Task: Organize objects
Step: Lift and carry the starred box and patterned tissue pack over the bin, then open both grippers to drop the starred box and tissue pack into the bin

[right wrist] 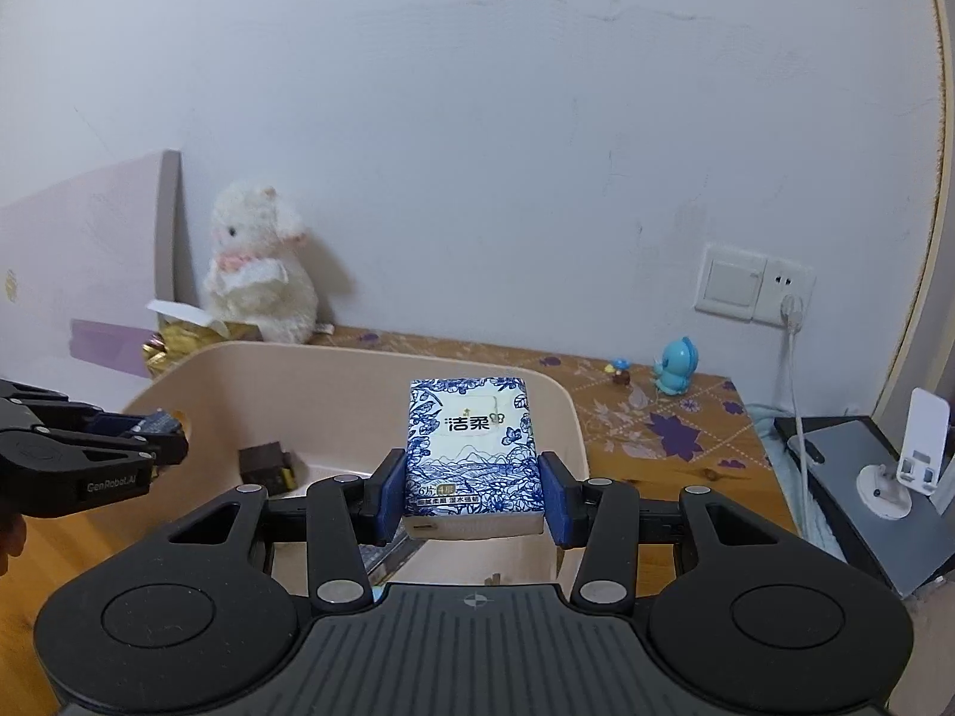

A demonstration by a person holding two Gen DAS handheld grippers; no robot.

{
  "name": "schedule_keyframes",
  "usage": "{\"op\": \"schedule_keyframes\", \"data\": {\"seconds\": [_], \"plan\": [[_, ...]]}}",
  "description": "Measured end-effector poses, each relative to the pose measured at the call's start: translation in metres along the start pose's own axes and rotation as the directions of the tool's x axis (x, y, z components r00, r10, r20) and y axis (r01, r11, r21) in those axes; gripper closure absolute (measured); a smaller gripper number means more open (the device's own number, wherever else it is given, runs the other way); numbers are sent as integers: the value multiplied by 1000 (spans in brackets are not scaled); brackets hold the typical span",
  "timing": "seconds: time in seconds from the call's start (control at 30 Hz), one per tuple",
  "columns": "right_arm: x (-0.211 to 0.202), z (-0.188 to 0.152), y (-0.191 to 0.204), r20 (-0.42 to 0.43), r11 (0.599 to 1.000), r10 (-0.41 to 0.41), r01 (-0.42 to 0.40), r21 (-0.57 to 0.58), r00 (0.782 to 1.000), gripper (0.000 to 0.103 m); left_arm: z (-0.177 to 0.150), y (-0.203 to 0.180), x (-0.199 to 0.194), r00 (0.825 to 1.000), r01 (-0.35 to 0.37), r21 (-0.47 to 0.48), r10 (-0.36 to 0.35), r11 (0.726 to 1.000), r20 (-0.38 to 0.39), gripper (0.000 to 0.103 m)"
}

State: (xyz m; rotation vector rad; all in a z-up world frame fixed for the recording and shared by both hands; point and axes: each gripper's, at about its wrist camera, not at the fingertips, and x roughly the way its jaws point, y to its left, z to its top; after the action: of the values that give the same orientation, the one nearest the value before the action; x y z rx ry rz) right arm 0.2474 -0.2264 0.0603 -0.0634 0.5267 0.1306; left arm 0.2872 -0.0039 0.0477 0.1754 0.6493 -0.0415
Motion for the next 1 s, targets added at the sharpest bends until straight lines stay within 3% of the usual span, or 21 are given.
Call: {"op": "schedule_keyframes", "data": {"seconds": [0.43,0.53,0.57,0.63,0.7,0.87,1.0], "plan": [[59,-14,9,-173,999,-20,11,-53,985,60,0,-22,41,990,-28,77,38,997,-137,78],[61,-15,8,-192,998,-22,11,-60,981,49,2,-20,40,987,-20,66,31,998,-158,75],[60,-15,8,-190,998,-20,9,-59,982,45,3,-20,39,986,-17,65,28,998,-162,64],[55,-13,7,-182,999,-16,7,-50,983,38,3,-20,35,988,-1,67,11,998,-152,54],[50,-11,7,-168,999,-14,7,-41,986,31,3,-24,30,991,-21,83,31,996,-132,30],[41,-7,7,-155,1000,-4,1,-24,988,9,7,-29,17,995,-7,94,16,996,-98,15],[31,-4,7,-136,1000,2,-4,-13,991,0,8,-32,9,997,-15,111,23,994,-77,13]]}}
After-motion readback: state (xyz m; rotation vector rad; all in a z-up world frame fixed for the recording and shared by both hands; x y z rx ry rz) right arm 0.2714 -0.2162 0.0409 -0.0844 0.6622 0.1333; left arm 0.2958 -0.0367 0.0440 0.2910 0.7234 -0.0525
